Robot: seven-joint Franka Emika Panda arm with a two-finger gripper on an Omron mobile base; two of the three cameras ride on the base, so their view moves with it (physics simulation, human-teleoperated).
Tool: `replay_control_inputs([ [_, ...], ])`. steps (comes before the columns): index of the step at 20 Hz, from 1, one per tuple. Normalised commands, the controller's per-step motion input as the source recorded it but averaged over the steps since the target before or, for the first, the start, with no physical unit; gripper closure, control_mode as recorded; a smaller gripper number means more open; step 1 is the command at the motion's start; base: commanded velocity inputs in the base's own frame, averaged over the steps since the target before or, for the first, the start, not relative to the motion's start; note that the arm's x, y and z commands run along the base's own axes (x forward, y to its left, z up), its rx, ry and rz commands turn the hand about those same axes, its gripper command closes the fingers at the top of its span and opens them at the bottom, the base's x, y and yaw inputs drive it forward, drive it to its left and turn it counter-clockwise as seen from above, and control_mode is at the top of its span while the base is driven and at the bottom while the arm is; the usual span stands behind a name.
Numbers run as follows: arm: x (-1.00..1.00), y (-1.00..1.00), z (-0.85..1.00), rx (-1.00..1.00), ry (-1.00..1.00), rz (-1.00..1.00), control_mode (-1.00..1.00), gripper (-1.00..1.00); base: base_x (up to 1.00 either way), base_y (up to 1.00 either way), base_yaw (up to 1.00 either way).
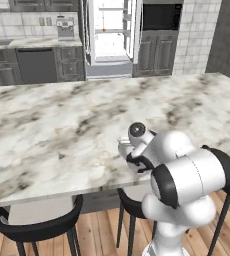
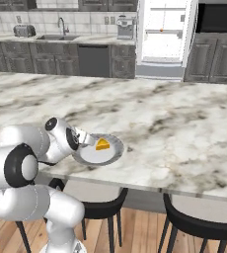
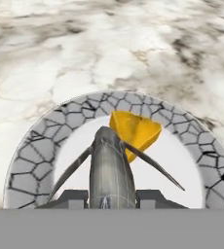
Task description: Take the cheese, fish, and carrot from the fridge and place them on the plate on the dining counter to create an appetizer plate.
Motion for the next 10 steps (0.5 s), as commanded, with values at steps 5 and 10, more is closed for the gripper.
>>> replay_control_inputs([
  [5, 0.43, 0.00, -0.10, 0.00, 0.00, -0.10, -1.00, -1.00, 0.00, 0.00, 0.00],
  [10, 0.44, 0.00, -0.12, 0.00, 0.00, -0.09, -1.00, -1.00, 0.00, 0.00, 0.00],
])
